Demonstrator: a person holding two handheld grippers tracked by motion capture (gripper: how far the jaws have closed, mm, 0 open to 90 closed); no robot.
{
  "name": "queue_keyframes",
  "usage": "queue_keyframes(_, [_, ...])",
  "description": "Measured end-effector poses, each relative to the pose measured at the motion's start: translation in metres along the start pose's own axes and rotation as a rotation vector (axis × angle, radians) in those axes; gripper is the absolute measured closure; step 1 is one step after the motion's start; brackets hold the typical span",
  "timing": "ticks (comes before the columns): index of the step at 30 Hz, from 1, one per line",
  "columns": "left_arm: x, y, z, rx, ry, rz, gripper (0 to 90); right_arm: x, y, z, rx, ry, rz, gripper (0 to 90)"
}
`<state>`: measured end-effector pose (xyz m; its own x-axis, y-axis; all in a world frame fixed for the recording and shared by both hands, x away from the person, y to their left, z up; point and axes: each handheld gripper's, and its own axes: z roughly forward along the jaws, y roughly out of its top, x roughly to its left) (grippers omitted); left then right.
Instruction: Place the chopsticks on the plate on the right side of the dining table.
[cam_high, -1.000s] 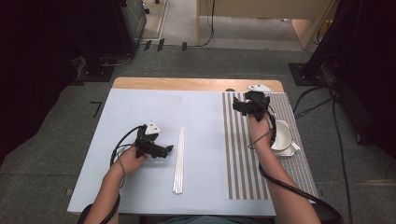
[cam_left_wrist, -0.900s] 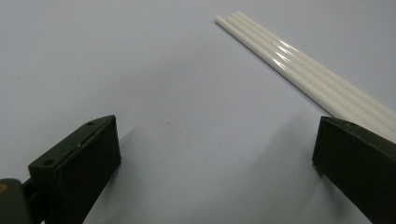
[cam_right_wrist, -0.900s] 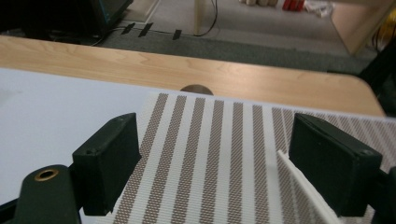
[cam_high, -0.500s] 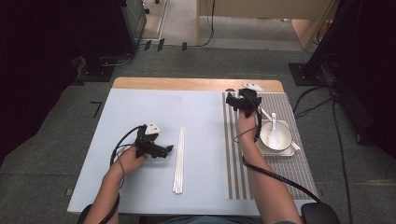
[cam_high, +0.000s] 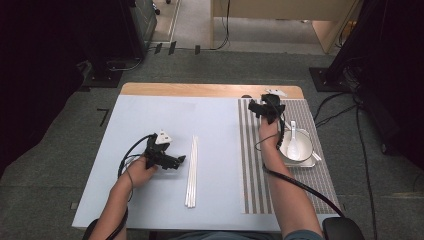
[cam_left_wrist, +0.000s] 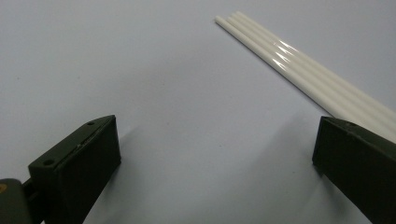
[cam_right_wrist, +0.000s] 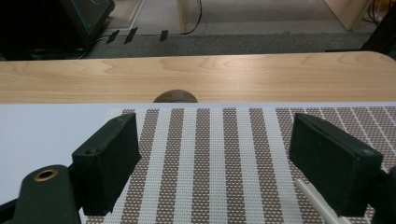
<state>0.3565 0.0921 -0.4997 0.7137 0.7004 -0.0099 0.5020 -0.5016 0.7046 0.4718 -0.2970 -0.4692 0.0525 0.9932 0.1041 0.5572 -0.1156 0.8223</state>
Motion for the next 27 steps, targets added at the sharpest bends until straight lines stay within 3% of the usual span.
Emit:
queue_keyframes(6, [0.0,0.0,0.0,0.0,0.001,0.0,0.5,-0.002,-0.004,0.008,0.019,-0.056,0.03,16.0])
queue_keyframes(27, [0.0,0.0,0.0,0.0,0.0,0.0,0.5,-0.004,-0.01,0.01,0.069,-0.025,0.12,17.3])
